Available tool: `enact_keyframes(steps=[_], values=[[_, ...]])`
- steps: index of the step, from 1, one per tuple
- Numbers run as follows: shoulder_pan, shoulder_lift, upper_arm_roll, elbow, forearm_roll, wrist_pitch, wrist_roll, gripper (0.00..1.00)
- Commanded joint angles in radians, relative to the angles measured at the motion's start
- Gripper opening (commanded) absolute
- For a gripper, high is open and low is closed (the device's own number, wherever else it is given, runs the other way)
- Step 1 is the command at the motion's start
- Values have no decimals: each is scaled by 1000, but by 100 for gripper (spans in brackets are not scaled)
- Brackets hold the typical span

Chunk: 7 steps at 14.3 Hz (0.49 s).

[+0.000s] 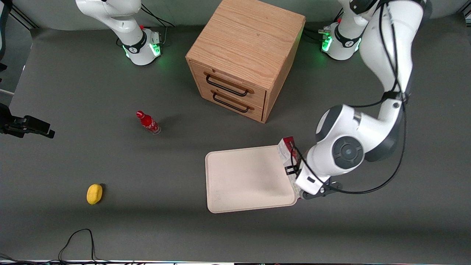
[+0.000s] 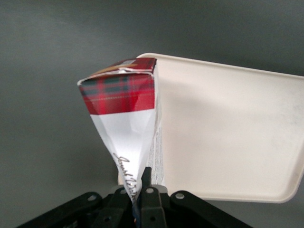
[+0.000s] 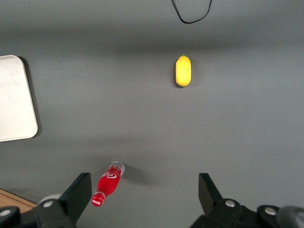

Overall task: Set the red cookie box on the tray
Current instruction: 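Carry the held cookie box over to the white tray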

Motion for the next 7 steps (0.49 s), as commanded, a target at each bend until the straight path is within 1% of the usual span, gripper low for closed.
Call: enact_keyframes(steps=[1,4,7], values=[[-53,92,11,68,43,47,25,0],[-75,128,23,66,102,53,133,0],[-87,132,34,57,114,53,164,0]])
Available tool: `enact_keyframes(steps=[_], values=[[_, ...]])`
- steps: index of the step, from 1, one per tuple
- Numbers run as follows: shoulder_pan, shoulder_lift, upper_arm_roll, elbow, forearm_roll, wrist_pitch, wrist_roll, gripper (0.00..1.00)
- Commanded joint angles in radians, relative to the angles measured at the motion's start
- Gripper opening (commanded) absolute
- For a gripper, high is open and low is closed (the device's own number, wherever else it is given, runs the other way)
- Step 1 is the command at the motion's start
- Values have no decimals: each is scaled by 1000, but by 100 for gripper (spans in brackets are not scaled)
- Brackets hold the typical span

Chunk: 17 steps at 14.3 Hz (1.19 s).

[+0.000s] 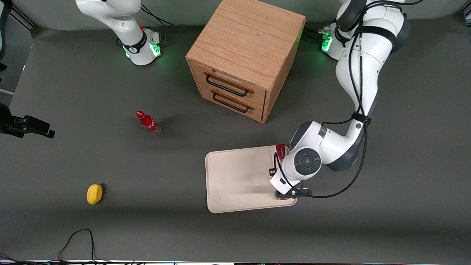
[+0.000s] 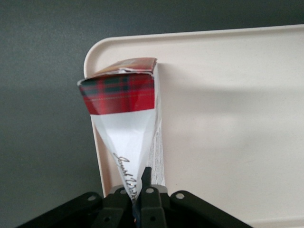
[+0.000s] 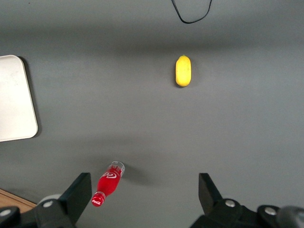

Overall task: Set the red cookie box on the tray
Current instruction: 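Lower the cookie box onto the tray and open the left gripper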

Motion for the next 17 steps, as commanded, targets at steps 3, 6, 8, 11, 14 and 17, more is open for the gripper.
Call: enact_keyframes(steps=[3,6,8,11,14,17], values=[[-25,12,23,34,23,-15,29,0],[-24,16,23,34,19,-15,18,85],[-22,15,23,34,19,-17,13,100],[-16,10,23,32,14,-17,9,100],[-7,-11,23,19,17,-17,-63,100],[68,-141,16,-90,17,-35,-39,100]])
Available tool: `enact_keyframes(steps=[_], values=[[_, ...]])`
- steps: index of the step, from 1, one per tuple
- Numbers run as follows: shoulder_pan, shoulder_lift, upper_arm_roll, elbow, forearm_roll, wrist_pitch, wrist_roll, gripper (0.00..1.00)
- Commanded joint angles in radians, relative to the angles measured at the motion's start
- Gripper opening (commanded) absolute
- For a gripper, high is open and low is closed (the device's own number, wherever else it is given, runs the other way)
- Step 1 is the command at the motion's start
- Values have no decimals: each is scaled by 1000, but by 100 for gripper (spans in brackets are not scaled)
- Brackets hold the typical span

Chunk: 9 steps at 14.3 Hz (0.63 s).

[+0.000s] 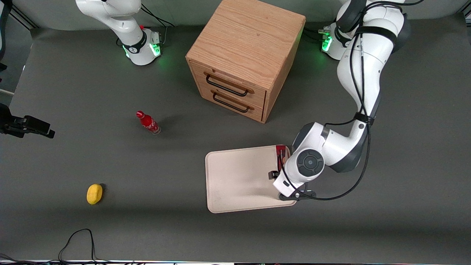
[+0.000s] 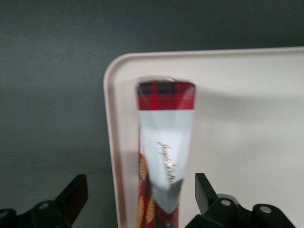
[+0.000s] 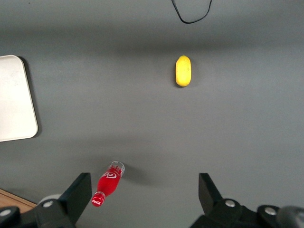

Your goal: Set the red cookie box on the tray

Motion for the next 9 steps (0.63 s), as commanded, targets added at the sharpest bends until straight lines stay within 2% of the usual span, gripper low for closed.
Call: enact_keyframes(steps=[1,5,7,9], values=[[77,-184,-3,-157,7,-27,-5,100],[178,-491,-6,-424,-8,-29,53,100],[241,-643,-6,-553,-63,-35,104,100],[296,-741,-3,-615,-82,-96,208,100]])
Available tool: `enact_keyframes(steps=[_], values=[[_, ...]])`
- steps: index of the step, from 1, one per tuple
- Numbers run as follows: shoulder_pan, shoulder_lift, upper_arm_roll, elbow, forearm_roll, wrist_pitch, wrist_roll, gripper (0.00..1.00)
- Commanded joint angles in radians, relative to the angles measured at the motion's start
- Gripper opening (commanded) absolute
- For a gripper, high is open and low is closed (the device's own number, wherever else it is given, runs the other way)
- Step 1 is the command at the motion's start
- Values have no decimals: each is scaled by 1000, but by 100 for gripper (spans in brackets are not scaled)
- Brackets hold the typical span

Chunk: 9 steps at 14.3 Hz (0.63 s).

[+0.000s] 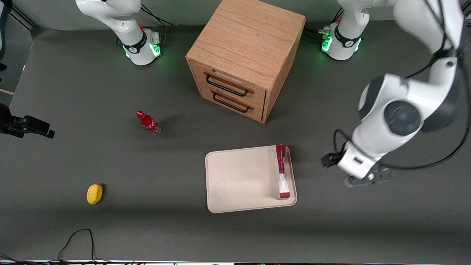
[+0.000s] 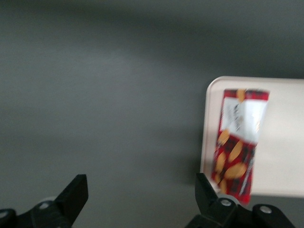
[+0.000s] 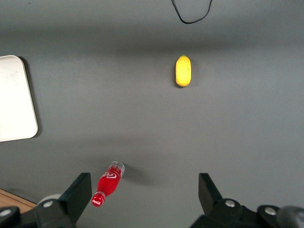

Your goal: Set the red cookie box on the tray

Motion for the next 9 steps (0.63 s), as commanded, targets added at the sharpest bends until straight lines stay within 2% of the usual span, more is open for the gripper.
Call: enact_keyframes(steps=[1,6,9], values=[[84,-184,-2,-172,-31,-57,118,100],[241,-264,3,-174,-87,-177,342,100],[240,-321,29,-201,-87,-209,356,100]])
